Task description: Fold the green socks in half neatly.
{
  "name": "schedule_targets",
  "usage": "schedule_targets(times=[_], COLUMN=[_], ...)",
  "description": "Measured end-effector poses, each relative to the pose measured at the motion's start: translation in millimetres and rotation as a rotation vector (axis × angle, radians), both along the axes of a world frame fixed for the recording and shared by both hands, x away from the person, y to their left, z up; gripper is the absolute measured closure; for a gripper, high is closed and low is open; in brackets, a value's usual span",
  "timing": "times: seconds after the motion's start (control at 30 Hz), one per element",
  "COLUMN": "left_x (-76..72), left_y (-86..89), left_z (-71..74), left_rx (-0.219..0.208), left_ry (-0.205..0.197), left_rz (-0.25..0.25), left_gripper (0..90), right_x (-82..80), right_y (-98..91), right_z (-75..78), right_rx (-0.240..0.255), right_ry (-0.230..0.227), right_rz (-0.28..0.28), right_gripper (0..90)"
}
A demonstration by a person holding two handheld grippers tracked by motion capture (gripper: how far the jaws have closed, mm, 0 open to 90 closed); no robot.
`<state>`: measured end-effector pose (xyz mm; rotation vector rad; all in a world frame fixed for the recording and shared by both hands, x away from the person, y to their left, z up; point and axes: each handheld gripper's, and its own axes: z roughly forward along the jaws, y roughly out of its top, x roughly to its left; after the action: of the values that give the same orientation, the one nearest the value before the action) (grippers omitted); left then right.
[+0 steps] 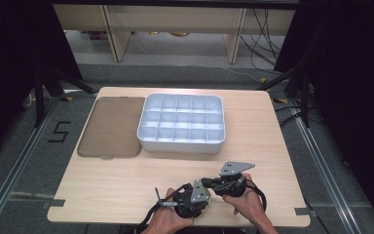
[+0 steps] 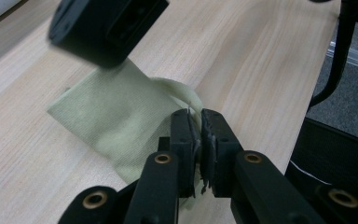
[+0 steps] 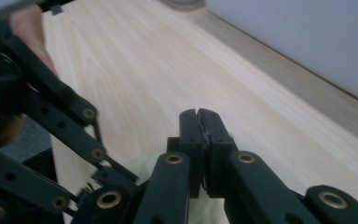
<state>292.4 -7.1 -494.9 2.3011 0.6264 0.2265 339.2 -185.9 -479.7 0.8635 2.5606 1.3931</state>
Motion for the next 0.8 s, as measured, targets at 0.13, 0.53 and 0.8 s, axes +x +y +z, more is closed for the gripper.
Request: schedule_targets(times=[0.13, 0.53, 0.8], left_x=[-0.3, -0.1, 3.6], left_y=[-0.2, 8.7, 28.7], left_z=[0.5, 9.4, 19.8], left_rx=[0.016, -0.05, -0.073], left_ry=[-0.019, 0.026, 0.043], left_rz=[-0.015, -0.024, -0.019], left_gripper=[82.1, 75.6, 76.3], right_x=[0.0, 9.2, 8.2], right_y=[8.8, 5.2, 5.4], right_z=[-4.4, -21.1, -20.3], right_rx=[-0.017, -0.096, -0.097], right_ry=[0.011, 0.048, 0.051], right_rz=[0.054, 0.017, 0.013], right_gripper=[89.0, 90.0, 90.0])
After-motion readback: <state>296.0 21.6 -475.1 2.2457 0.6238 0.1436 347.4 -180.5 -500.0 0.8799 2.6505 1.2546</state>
